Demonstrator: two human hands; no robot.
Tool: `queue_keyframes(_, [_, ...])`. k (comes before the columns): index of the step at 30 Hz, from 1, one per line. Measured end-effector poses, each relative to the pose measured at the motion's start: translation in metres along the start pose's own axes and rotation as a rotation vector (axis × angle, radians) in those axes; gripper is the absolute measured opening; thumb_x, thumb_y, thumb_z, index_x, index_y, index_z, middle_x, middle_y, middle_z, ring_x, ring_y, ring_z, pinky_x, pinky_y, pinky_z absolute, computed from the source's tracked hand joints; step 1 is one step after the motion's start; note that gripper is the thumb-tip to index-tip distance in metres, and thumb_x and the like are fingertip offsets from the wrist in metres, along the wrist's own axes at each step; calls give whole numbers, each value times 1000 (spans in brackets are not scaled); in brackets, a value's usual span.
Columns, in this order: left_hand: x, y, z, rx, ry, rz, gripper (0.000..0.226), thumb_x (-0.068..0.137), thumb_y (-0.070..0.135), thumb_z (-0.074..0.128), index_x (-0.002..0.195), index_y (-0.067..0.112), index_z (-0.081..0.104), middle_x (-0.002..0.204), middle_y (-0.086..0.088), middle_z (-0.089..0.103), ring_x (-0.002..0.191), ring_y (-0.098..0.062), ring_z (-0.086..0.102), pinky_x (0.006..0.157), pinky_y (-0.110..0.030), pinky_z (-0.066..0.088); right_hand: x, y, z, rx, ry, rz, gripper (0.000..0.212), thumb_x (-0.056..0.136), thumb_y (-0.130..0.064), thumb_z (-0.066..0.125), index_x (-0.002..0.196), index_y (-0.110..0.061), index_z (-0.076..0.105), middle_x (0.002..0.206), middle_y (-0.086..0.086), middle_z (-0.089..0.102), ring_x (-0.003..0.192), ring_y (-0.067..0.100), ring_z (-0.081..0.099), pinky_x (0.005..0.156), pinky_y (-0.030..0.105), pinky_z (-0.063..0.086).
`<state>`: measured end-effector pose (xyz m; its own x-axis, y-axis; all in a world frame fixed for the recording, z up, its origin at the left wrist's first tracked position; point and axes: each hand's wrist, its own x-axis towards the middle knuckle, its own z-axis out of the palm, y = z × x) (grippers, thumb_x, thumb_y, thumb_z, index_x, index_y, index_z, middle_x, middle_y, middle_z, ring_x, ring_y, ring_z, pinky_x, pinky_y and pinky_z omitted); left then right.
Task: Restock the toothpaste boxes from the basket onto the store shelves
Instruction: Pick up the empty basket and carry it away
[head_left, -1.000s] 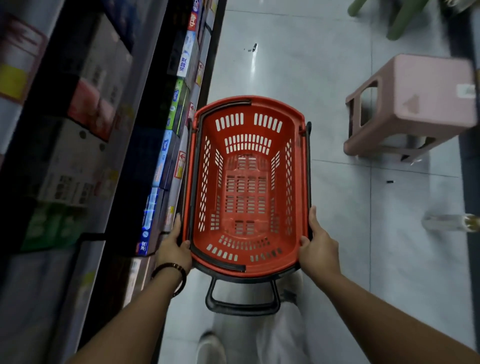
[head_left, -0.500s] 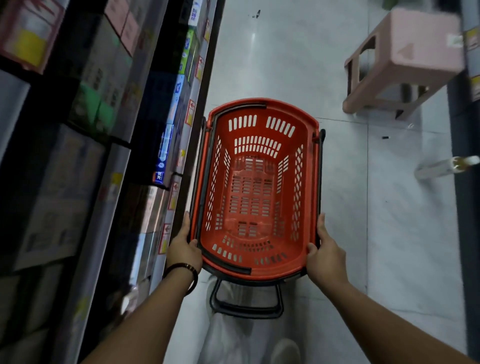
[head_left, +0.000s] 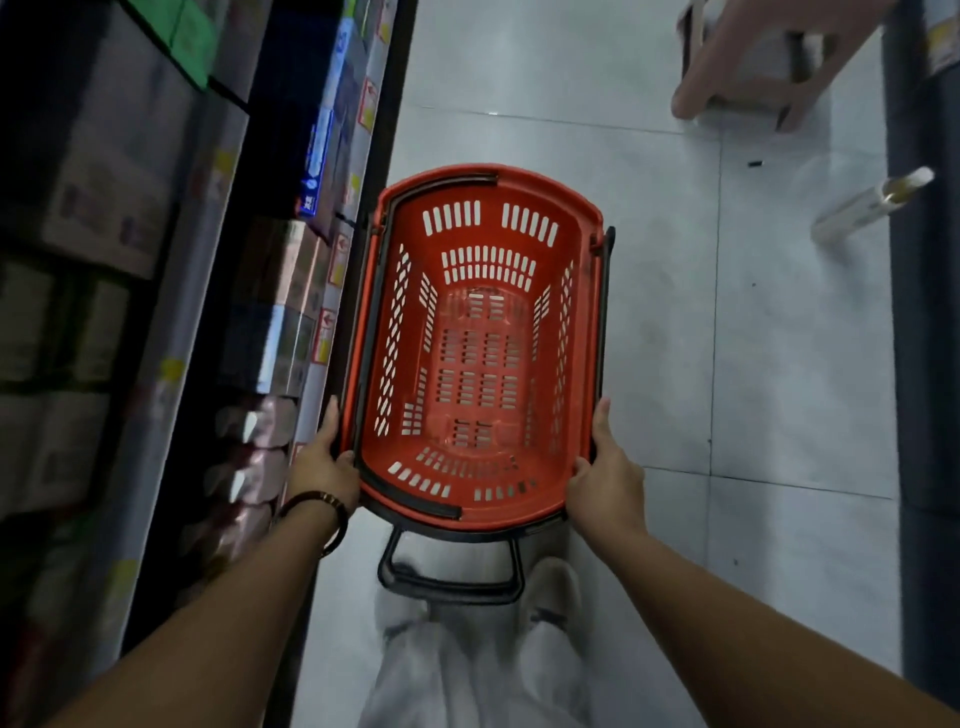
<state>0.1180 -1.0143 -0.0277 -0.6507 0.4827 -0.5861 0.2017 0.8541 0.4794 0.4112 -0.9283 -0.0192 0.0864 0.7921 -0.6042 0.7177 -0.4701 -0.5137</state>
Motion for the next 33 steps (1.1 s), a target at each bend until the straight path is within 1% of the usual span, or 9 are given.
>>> queue_keyframes(6, [-60,-65,-4,-36,10,-38,77,102,-3,46,159,46,30,146,-4,60,109,-16,56,109,-39,47,-65,54,18,-27,11,-3,98,103,-9,56,150,-67,-6,92,-3,73,75,17,72,80,44,65])
queue_keyframes(11, [-103,-116,-6,-73,-1,-9,75,103,-2,46,159,46,30,142,-3,62,101,-15,57,100,-34,50,-117,84,28,-51,35,8,91,105,-6,54,163,-55,3,125,7,74,93,17,73,84,31,62])
queue_keyframes(13, [-125,-144,-8,-67,1,-21,76,104,-2,45,159,46,29,140,-2,63,97,-17,60,98,-34,52,-146,99,35,-50,44,8,87,106,-8,54,165,-52,6,128,7,73,95,17,73,82,28,59])
queue_keyframes(16, [-158,-183,-8,-72,-16,-19,77,104,-1,46,159,50,26,138,-5,65,99,-22,64,102,-39,54,-184,125,45,-64,42,16,87,106,-8,53,164,-53,7,119,6,74,88,16,72,85,33,61])
queue_keyframes(21, [-203,-238,-6,-72,-1,-31,77,104,-4,46,160,45,27,142,-6,62,100,-14,58,98,-29,48,-239,170,57,-31,27,31,85,106,-10,55,165,-50,8,95,-3,66,74,7,65,83,31,58])
queue_keyframes(25, [-228,-277,-4,-43,17,-19,74,104,-1,47,161,43,27,143,-5,60,106,-18,56,99,-29,45,-265,208,67,-55,21,-32,91,100,-5,56,165,-48,10,94,-2,67,75,15,67,81,28,54])
queue_keyframes(28, [-245,-309,-1,-45,2,-8,78,103,-1,47,159,50,27,146,-4,58,115,-28,62,106,-43,50,-289,237,75,-30,9,-62,93,97,-4,56,165,-48,10,95,0,73,78,18,68,83,31,57])
queue_keyframes(30, [-261,-334,0,-43,-16,-14,81,103,0,46,155,58,25,149,-4,57,114,-33,64,98,-53,57,-310,259,78,-28,-9,-69,94,98,-5,56,164,-50,6,93,2,73,78,21,69,85,38,61])
queue_keyframes(33, [-290,-363,1,-37,2,-31,79,103,0,46,154,58,29,149,-3,57,115,-34,65,99,-51,56,-341,285,85,-31,-23,-66,94,99,-5,55,164,-49,3,99,4,73,82,19,69,86,36,60])
